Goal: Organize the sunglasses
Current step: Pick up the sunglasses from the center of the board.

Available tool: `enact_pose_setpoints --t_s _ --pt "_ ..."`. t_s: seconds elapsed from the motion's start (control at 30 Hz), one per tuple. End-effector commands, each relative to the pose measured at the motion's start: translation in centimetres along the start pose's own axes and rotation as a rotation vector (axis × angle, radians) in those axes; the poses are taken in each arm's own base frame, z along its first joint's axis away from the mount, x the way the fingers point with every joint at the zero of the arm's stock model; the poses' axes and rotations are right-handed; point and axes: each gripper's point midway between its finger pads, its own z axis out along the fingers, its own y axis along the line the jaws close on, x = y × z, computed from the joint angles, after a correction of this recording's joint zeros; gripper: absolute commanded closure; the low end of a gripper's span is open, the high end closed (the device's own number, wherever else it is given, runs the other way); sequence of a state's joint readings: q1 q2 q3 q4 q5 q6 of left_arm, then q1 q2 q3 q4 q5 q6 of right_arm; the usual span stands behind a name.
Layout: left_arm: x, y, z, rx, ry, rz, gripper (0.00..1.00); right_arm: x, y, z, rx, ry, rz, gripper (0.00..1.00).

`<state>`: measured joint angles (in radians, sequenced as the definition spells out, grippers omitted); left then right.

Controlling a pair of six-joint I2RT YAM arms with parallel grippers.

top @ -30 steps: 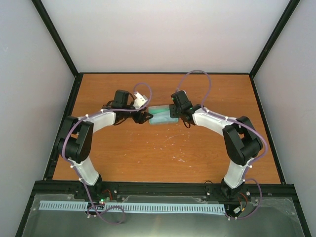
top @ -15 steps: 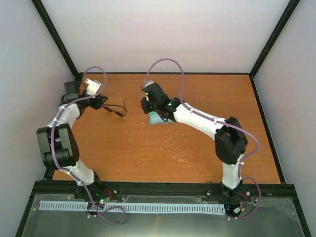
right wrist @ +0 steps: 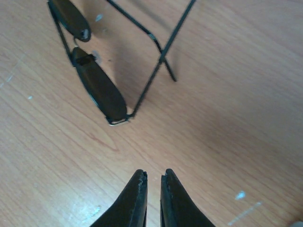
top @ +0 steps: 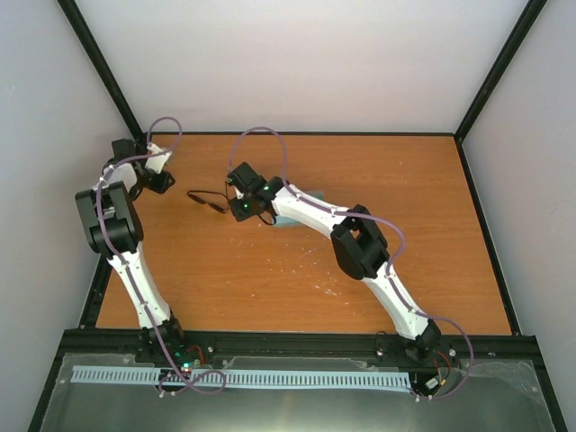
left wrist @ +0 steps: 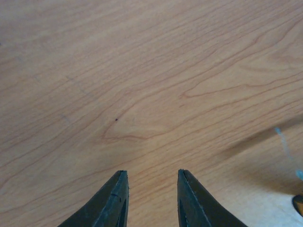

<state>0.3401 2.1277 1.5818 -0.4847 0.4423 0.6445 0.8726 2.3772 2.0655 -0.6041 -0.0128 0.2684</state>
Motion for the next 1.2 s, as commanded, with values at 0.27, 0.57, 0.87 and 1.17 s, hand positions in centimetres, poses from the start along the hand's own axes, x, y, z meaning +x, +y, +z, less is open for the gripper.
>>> enact_pose_setpoints --t_s 0.27,0.57,0.87,1.17 --pt "0.3 -3.4 2.0 0.204 0.018 -0.027 0.66 1.9 2.9 2.7 -0.109 0.117 0.017 0.88" --pt "0.8 -8.0 1.8 0.304 0.021 0.002 0.66 3.5 2.9 4.8 -0.114 0.159 0.035 0.86" --pt "3.4 -12.2 0.3 0.385 0.047 0.012 0.70 2.6 1.3 5.4 -0.046 0.118 0.072 0.78" --pt "3.9 -16.1 -2.7 0.481 0.001 -0.010 0.71 0.9 1.0 3.6 -0.099 0.087 0.154 0.63"
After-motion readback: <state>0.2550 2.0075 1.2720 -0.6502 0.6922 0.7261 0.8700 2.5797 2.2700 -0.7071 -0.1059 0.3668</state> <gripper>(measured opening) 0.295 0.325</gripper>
